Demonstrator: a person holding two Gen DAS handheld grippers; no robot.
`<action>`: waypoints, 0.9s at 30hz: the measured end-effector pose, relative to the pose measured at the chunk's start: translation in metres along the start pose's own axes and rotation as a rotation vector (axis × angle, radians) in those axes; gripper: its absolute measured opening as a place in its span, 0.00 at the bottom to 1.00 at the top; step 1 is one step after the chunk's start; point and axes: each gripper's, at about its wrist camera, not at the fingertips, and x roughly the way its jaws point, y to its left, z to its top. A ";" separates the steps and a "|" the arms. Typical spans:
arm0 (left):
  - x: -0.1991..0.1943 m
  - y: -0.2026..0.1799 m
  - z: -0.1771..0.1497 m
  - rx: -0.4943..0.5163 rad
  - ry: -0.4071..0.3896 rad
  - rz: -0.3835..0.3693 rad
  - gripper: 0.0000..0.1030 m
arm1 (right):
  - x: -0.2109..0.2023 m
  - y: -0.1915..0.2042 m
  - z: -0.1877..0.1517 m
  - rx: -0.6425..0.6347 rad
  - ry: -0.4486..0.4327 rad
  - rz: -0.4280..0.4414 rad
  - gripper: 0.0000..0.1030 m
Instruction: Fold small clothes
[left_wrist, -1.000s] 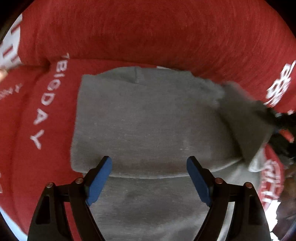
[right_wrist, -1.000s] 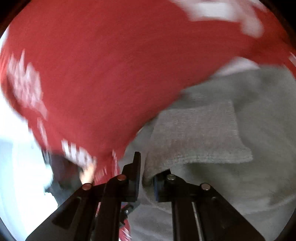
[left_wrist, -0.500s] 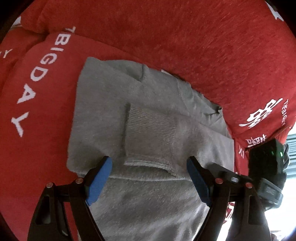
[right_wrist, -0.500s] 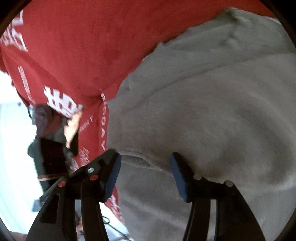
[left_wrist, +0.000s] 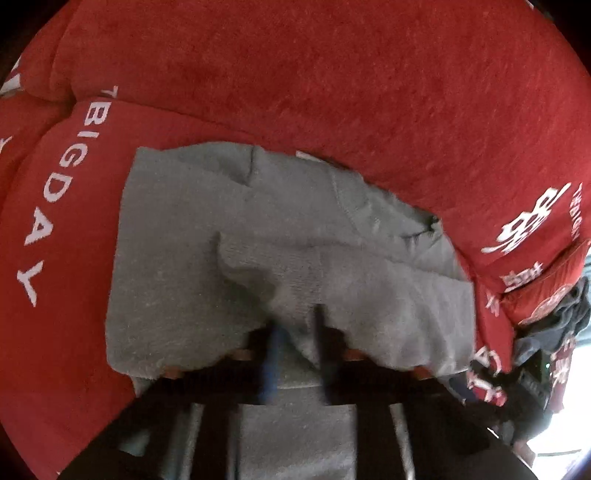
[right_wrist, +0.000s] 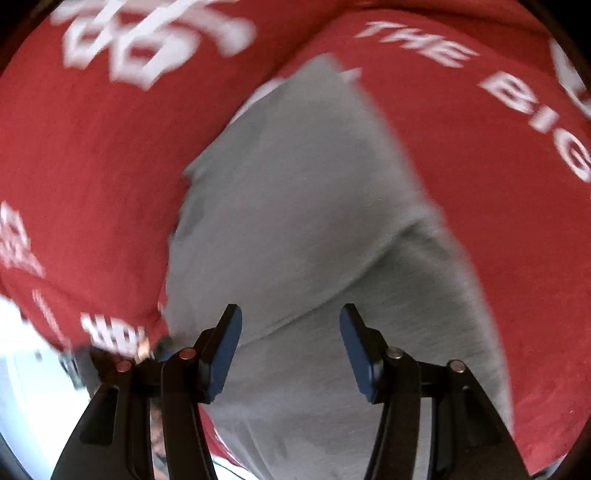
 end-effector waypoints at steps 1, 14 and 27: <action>0.001 0.000 0.000 0.007 -0.003 0.011 0.09 | 0.000 -0.008 0.004 0.041 -0.021 0.020 0.57; 0.011 0.000 -0.022 0.081 0.029 0.097 0.09 | -0.012 -0.032 0.054 -0.024 -0.074 0.020 0.10; -0.040 0.012 -0.017 0.096 -0.066 0.301 0.75 | -0.071 -0.047 0.035 -0.045 -0.058 0.023 0.45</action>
